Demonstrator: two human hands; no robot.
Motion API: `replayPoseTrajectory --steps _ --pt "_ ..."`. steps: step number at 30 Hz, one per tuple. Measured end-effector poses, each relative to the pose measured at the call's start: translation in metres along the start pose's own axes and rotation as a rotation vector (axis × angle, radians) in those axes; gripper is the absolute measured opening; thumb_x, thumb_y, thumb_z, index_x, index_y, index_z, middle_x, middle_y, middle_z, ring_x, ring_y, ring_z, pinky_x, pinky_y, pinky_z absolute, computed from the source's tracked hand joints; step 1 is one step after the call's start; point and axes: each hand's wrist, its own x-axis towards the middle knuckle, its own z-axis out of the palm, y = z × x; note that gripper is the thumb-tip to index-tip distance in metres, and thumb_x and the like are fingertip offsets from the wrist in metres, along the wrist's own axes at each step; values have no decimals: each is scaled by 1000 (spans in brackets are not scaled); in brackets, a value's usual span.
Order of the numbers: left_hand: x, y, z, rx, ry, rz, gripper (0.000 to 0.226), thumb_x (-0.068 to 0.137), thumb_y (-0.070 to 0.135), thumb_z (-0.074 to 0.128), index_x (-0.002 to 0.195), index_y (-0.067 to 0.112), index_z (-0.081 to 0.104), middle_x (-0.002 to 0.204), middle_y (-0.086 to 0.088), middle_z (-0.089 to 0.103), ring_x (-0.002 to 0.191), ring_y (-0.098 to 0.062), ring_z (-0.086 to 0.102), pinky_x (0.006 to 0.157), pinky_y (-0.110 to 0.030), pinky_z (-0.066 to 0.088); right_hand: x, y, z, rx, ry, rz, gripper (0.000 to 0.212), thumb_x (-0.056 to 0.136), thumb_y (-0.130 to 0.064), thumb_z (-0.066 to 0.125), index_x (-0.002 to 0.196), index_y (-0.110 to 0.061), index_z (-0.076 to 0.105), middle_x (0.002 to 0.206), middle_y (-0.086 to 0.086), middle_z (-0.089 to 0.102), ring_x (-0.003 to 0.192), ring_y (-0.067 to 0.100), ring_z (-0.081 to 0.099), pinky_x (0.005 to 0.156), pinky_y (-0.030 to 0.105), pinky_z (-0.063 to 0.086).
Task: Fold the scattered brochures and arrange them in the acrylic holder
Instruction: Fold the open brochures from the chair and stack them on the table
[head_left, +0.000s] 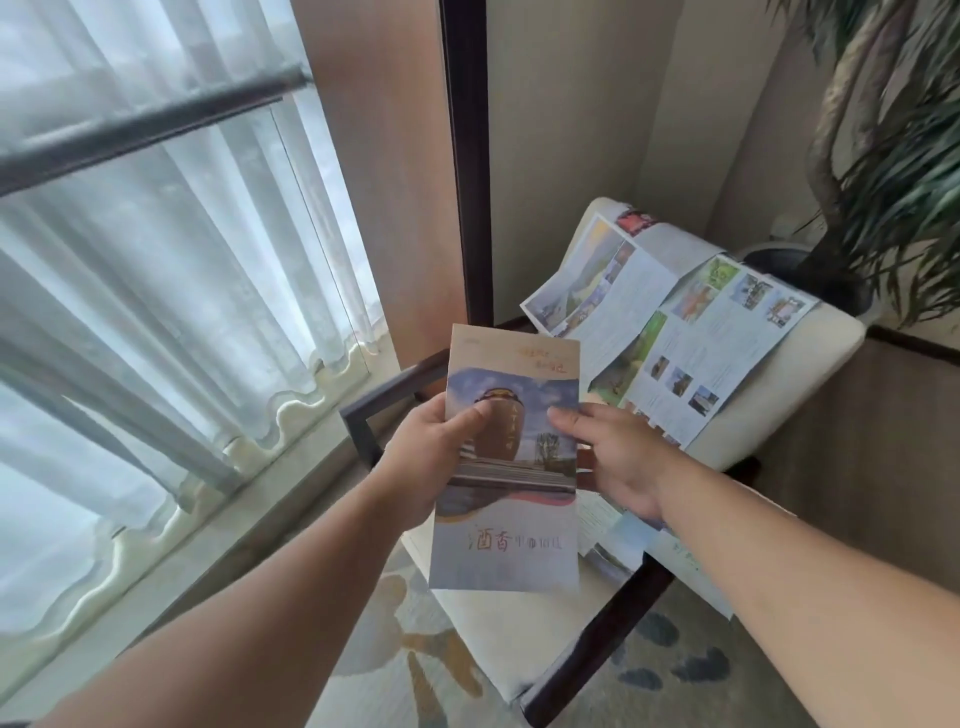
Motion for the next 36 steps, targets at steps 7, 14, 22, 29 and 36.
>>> replayPoseTrajectory --steps 7,14,22,29,36 --pt "9 -17 3 493 373 163 46 80 51 71 117 33 52 113 8 66 103 -16 65 91 -48 54 6 -11 13 41 124 -126 13 101 -8 48 107 -13 59 119 22 66 108 41 64 96 59 50" --pt "9 -9 4 30 158 -82 45 88 36 69 127 17 56 116 -9 70 103 -33 68 94 -55 52 7 -14 21 -1 109 -179 12 103 -10 46 104 -16 56 110 16 69 92 31 70 84 53 55" --pt "6 3 5 -88 39 -53 23 100 18 54 122 16 60 109 -13 73 95 -35 71 83 -50 58 9 -6 13 -21 34 -92 41 91 -28 68 129 -30 53 123 3 67 112 30 64 95 51 52" --pt "5 -6 7 302 394 86 53 80 36 76 126 27 50 117 -1 61 96 -19 68 79 -41 60 11 -6 15 63 48 -153 23 101 -7 48 109 -24 62 108 6 71 87 20 73 71 37 59" --pt "0 -12 -2 5 199 -18 32 87 25 72 116 15 64 107 -13 73 94 -38 71 89 -62 53 12 -7 21 56 -32 -179 27 102 -8 44 116 -26 60 110 2 72 97 22 72 74 39 60"
